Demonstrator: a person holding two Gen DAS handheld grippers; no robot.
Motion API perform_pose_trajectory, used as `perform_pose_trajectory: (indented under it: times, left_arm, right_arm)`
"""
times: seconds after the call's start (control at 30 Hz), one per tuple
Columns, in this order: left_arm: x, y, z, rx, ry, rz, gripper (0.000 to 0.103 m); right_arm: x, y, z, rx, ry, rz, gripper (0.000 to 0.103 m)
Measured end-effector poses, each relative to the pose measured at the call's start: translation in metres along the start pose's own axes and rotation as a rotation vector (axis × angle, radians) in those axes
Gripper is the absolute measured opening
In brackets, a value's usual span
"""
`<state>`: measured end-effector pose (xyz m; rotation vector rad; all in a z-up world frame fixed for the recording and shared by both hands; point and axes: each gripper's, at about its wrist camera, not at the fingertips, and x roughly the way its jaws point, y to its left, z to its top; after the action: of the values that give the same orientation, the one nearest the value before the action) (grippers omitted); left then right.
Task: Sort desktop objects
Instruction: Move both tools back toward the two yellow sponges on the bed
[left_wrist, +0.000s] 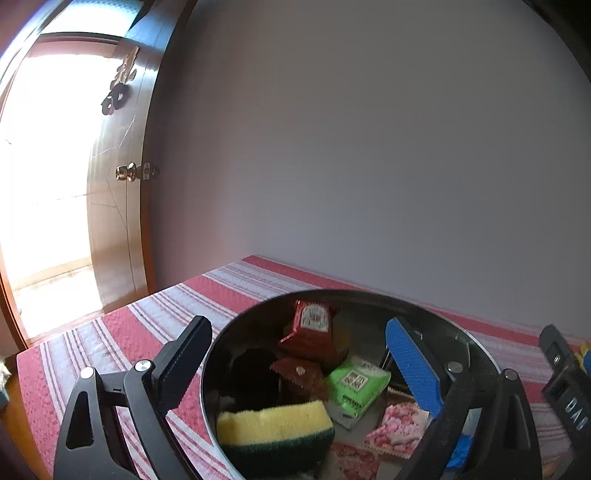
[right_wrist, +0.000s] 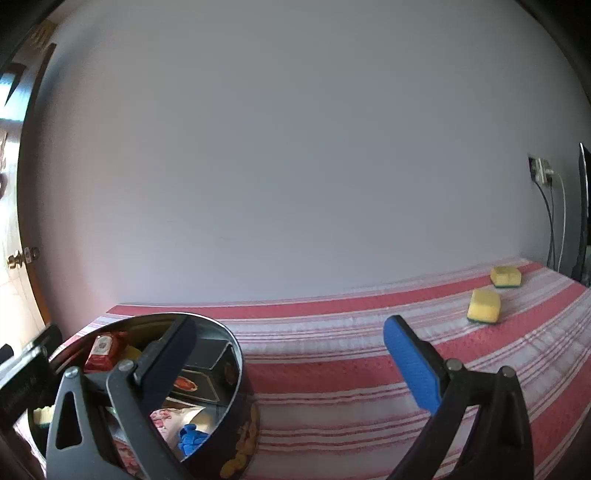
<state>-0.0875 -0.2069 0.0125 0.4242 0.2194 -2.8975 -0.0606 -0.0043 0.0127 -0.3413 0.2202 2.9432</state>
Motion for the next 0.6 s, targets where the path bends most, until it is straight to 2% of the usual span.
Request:
perform_pose_trajectory:
  times: [0.13,0.6]
  left_arm:
    - [0.005,-0.003,-0.005,0.027,0.035,-0.009,0.097]
    - [-0.011,-0.019,-0.011,0.120,-0.022,-0.008,0.097]
  right_arm:
    - [0.002,-0.008,-0.002,0.035,0.024,0.007,0.103]
    - [-0.015,-0.021,-0.002,0.035,0.022,-0.025,0.103]
